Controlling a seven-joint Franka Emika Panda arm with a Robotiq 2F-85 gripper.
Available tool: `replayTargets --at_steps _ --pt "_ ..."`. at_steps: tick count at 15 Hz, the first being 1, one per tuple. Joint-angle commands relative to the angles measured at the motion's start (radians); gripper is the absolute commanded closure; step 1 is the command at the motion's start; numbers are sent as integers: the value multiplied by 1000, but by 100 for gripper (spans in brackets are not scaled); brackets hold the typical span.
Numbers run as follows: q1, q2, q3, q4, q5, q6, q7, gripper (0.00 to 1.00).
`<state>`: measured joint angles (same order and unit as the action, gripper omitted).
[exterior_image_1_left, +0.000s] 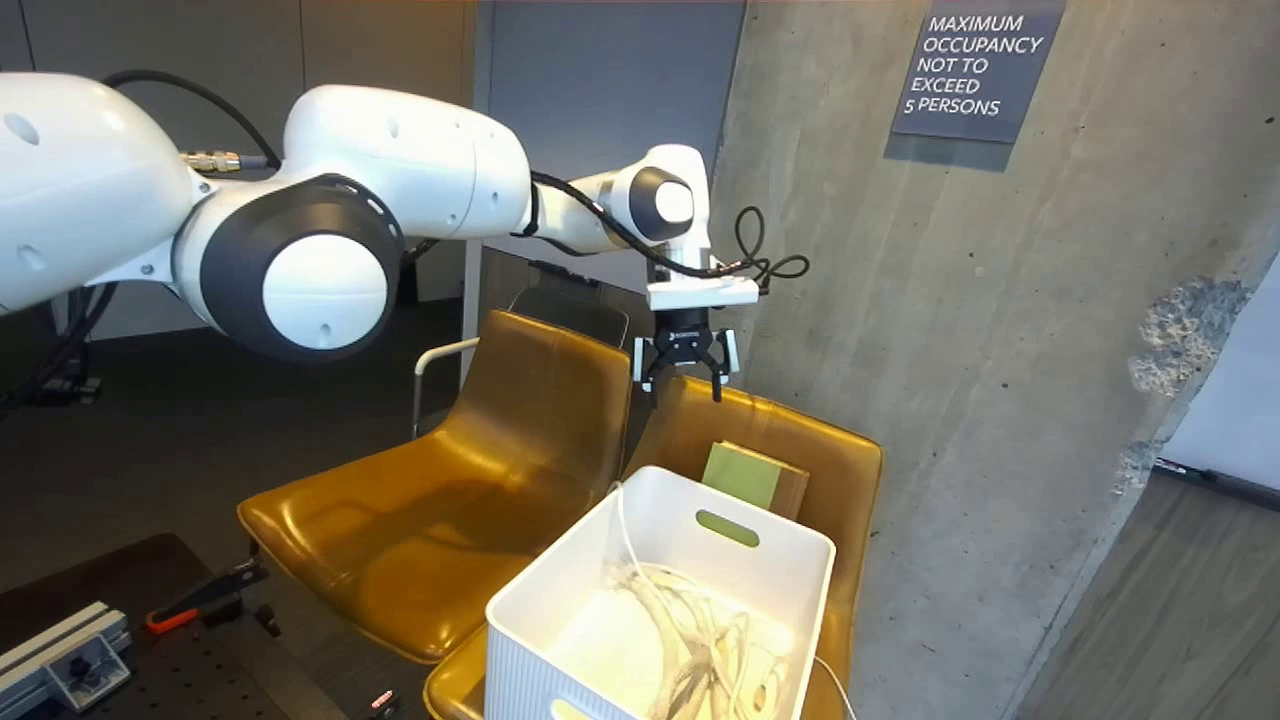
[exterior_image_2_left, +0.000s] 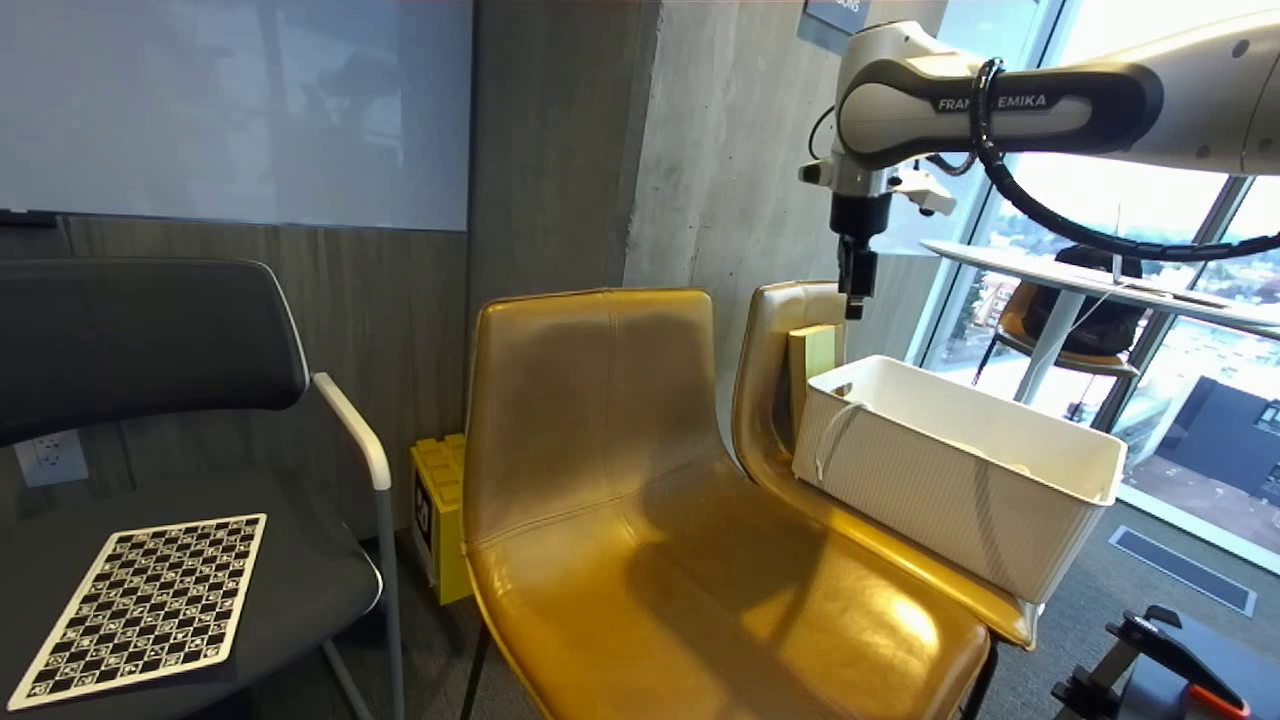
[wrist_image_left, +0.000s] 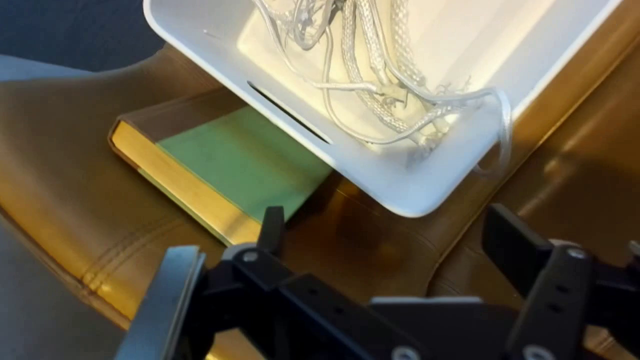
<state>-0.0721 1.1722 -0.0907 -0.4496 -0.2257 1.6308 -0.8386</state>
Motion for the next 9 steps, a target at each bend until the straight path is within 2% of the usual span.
replayTargets --at_steps 1,5,9 --pt "69 -38 13 -32 -8 -10 -99 0" --pt "137 -34 9 -26 -11 -40 -140 0" --pt "169 -14 -4 -7 -28 -83 -128 0"
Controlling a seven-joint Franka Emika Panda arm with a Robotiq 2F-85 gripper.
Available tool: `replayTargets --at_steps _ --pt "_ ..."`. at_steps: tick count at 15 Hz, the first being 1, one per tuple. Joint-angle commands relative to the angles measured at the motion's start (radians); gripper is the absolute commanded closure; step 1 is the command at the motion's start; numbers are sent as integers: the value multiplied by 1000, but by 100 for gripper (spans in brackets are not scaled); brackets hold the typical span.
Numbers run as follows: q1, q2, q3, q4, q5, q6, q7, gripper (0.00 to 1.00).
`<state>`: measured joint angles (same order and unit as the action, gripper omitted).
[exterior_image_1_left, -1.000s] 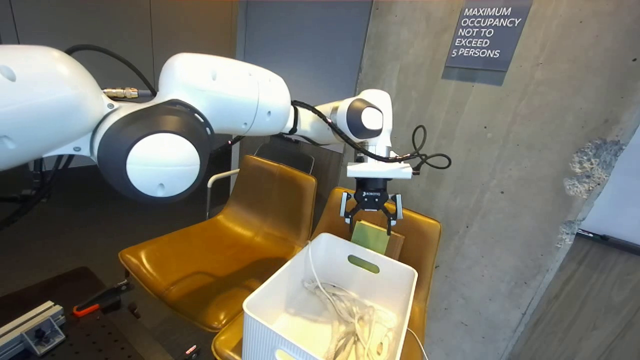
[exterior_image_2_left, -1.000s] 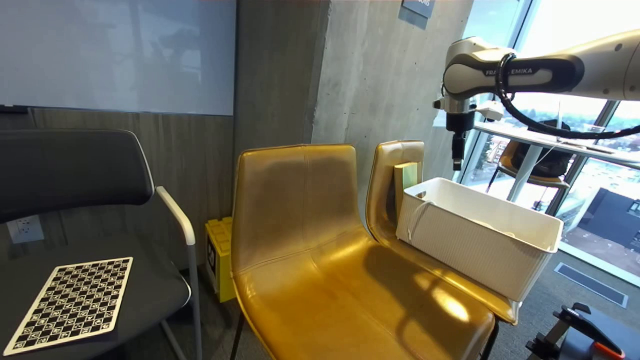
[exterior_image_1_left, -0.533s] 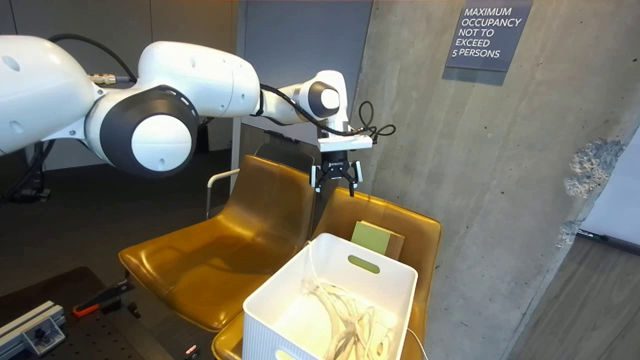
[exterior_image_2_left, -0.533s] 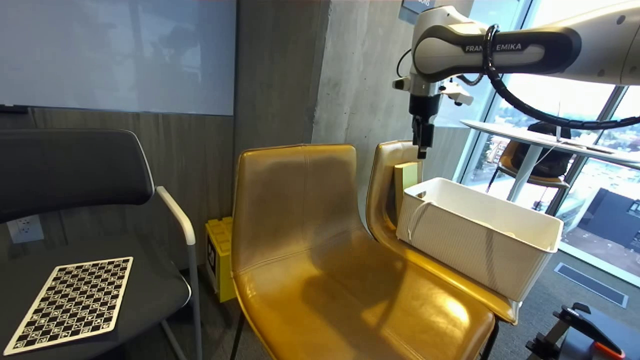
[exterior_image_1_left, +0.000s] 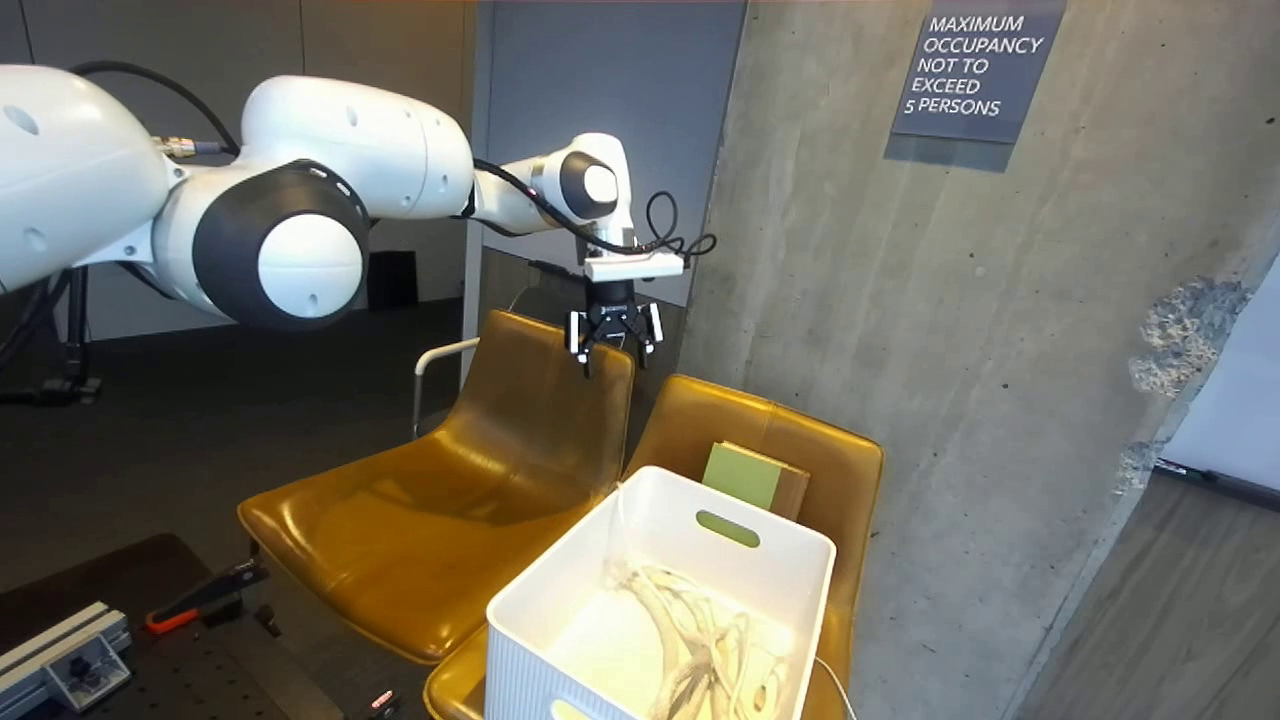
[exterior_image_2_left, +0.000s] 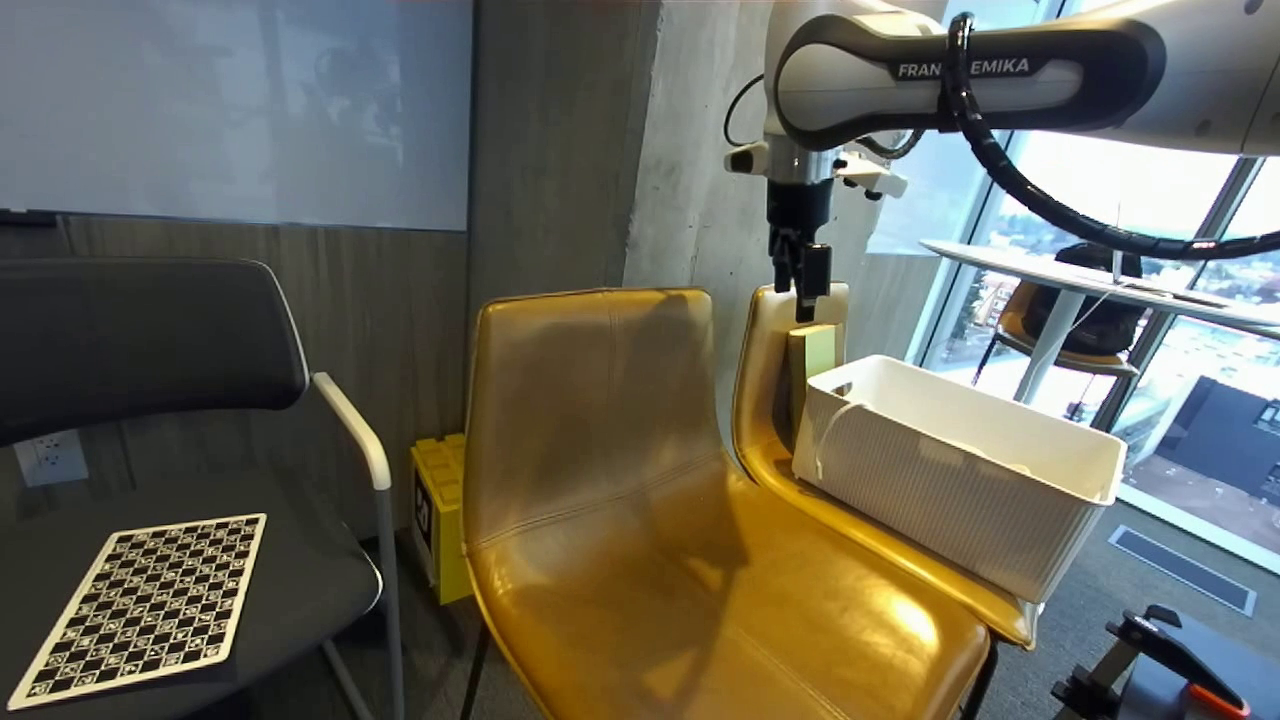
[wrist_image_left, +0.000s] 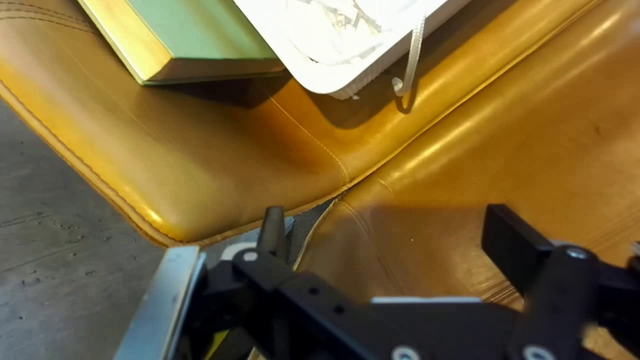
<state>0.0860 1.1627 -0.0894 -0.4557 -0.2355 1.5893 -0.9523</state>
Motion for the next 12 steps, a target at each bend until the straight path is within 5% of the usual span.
replayTargets --at_steps 1,12 --pt "14 -1 -11 1 -26 -55 -10 0" --pt "-12 49 -25 21 -54 -174 5 0"
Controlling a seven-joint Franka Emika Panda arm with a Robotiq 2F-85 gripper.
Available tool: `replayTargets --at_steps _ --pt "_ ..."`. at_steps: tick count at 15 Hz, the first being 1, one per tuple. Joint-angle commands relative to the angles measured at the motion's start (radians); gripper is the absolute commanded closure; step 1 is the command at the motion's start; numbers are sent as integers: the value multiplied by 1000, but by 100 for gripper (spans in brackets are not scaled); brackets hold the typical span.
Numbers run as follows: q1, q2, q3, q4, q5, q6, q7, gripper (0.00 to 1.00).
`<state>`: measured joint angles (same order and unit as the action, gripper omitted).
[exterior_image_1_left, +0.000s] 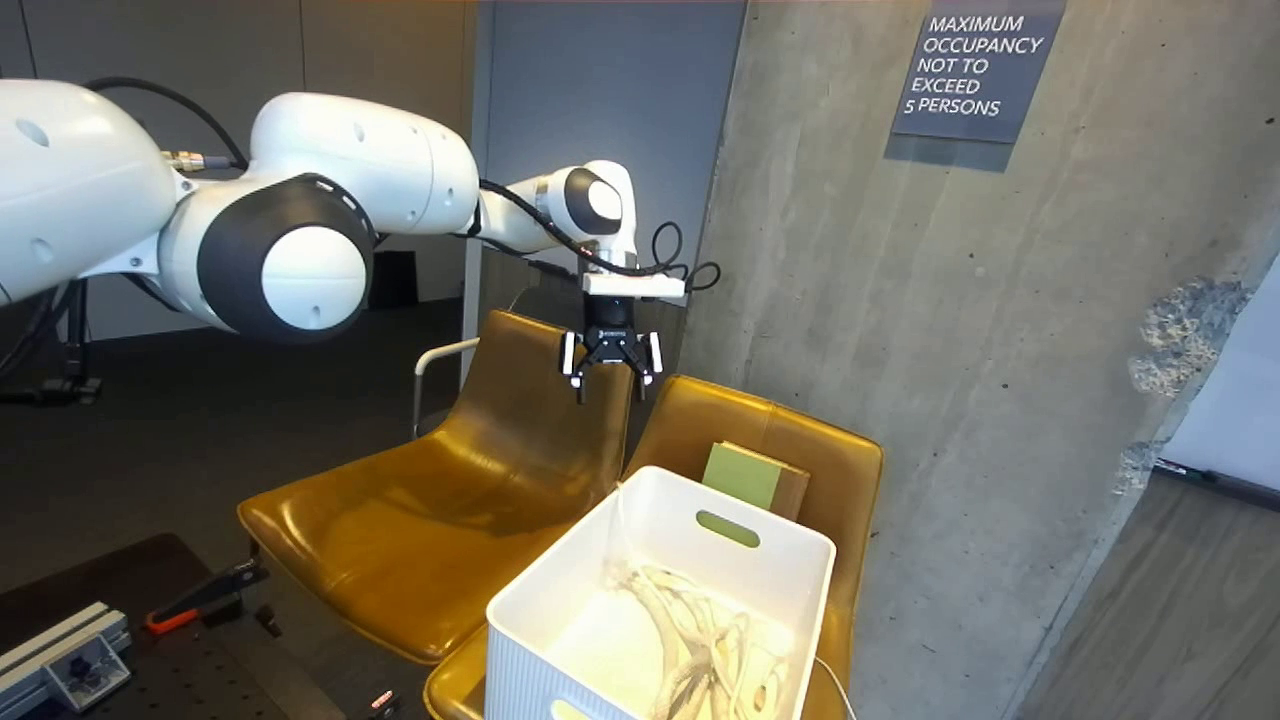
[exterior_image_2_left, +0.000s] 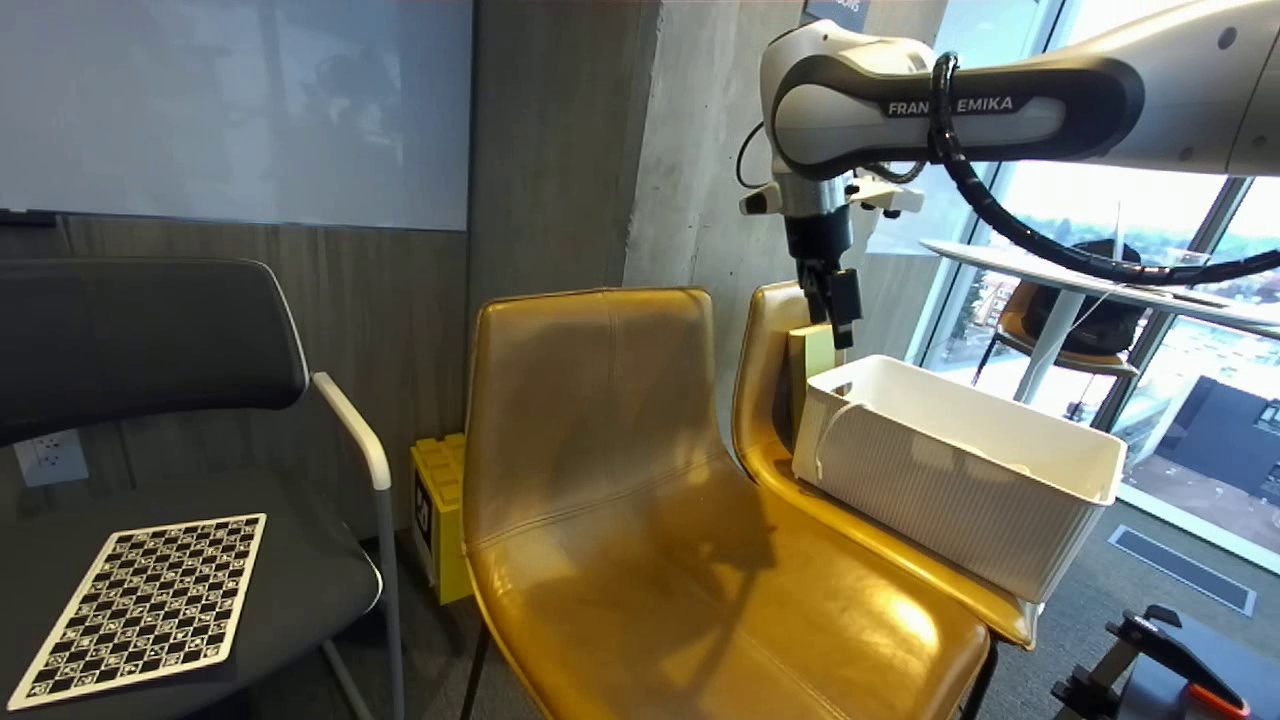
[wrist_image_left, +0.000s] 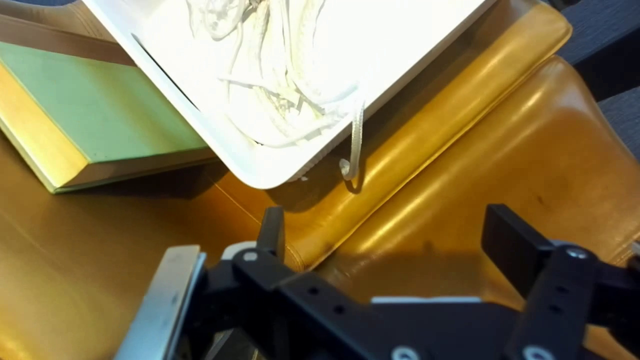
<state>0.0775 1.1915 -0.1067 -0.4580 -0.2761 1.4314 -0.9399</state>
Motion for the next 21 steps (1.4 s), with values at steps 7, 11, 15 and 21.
replayTargets --at_steps 7,11,15,21 --pt "-8 62 -3 27 -18 49 -35 0" --pt "-18 77 -3 22 -16 80 -57 0" --pt "-33 101 -12 20 -31 99 -127 0" --pt "-65 141 -24 22 -39 143 -248 0"
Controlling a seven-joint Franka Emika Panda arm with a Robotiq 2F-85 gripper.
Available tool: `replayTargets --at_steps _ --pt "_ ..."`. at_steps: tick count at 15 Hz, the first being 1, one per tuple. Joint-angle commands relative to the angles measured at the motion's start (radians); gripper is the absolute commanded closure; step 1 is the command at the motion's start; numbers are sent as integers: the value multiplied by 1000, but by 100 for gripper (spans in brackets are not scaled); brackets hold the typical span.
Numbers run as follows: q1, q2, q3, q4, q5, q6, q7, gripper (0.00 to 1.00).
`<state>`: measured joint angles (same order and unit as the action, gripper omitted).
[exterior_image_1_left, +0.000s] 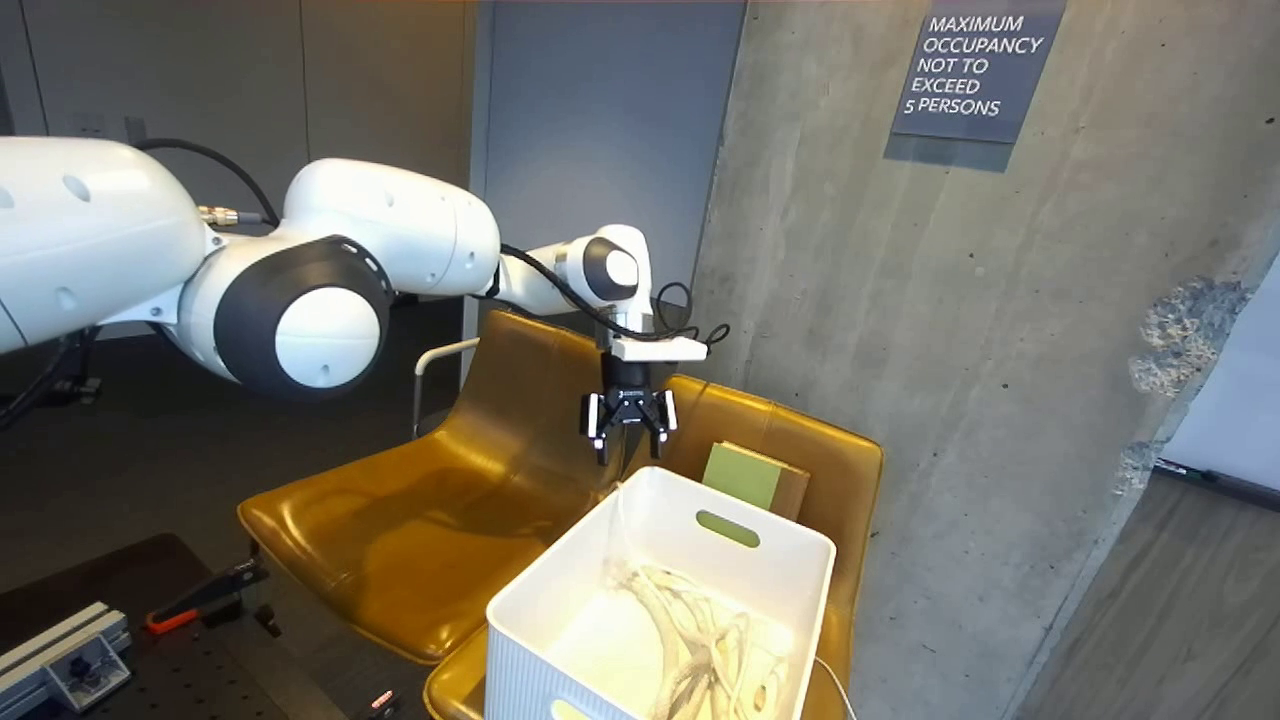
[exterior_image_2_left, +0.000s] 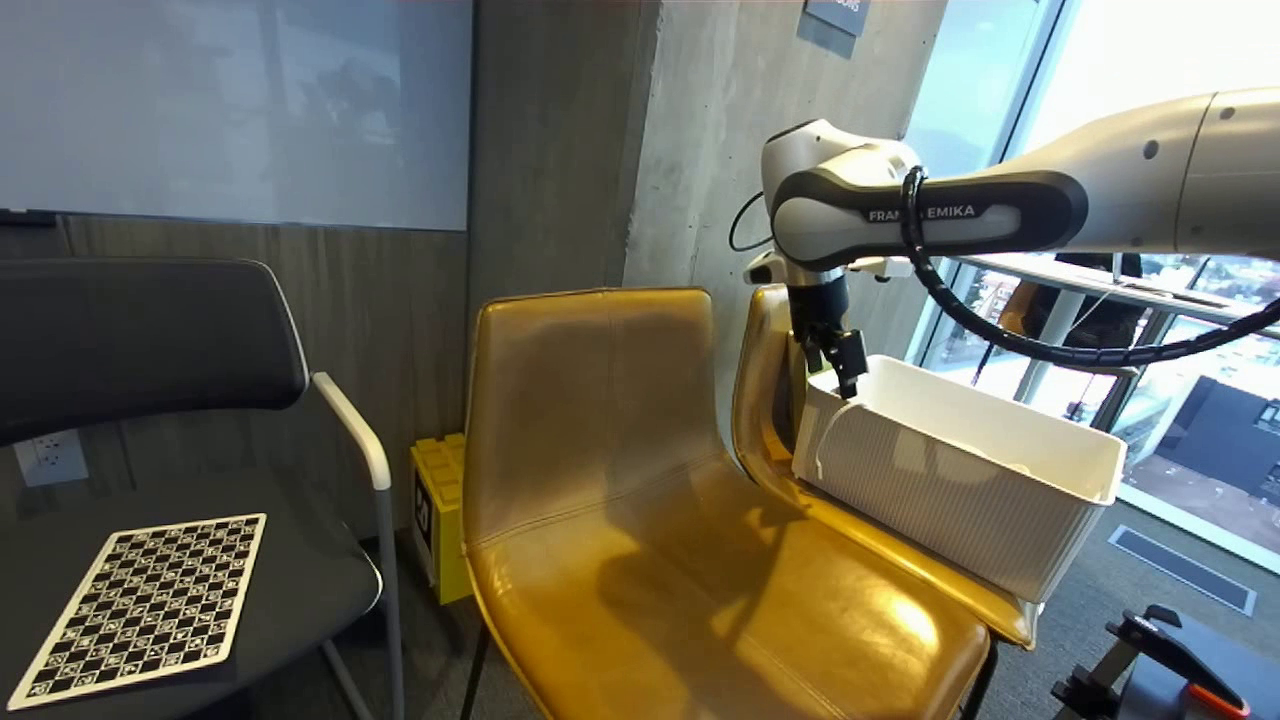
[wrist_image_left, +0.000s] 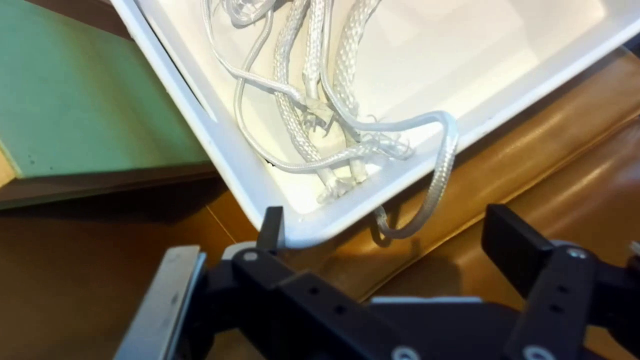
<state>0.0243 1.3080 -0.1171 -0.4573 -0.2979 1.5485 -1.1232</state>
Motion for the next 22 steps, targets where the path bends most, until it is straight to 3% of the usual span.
replayTargets --at_steps 1,10,11,13,22 --pt "-18 32 -17 22 -18 34 -79 0" --pt "-53 64 -33 25 -20 76 -134 2" --pt "-55 64 -32 24 -19 77 -137 26" --pt "-57 66 -32 25 -19 79 -138 32" --pt "-62 69 -35 28 -20 89 -138 99"
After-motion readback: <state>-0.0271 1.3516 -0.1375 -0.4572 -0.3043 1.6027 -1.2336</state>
